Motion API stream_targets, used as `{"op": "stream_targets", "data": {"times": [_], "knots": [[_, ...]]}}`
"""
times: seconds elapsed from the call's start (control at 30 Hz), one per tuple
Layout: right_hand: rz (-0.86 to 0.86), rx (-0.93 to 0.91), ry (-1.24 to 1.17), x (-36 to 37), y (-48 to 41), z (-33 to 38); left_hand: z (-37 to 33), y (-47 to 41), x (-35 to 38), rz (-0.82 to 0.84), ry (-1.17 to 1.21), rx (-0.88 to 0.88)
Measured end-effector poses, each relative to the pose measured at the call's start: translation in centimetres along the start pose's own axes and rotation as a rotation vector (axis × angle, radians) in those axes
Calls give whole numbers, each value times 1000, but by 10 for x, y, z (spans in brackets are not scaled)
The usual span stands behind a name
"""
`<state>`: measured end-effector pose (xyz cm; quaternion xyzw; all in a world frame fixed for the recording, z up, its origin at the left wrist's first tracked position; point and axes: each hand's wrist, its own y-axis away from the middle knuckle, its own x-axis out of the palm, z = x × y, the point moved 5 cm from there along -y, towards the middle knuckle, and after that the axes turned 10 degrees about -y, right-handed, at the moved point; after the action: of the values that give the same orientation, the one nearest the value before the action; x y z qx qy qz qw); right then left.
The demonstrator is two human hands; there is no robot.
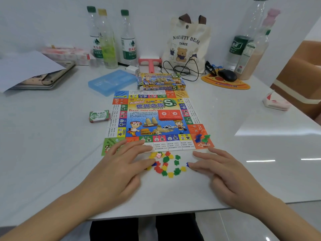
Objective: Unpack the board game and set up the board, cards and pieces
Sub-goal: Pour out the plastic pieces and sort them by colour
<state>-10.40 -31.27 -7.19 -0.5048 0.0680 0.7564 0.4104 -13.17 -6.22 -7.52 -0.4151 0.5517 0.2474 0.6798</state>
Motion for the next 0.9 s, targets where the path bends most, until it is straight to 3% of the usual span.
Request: {"op": "stream_targets", "data": {"times": [0.7, 0.9], "knots": [[223, -190, -74, 27, -12, 44, -7, 14, -10, -30, -94, 126], [213, -211, -57, 31, -21, 49, -4, 19, -12, -54, -96, 155]]}}
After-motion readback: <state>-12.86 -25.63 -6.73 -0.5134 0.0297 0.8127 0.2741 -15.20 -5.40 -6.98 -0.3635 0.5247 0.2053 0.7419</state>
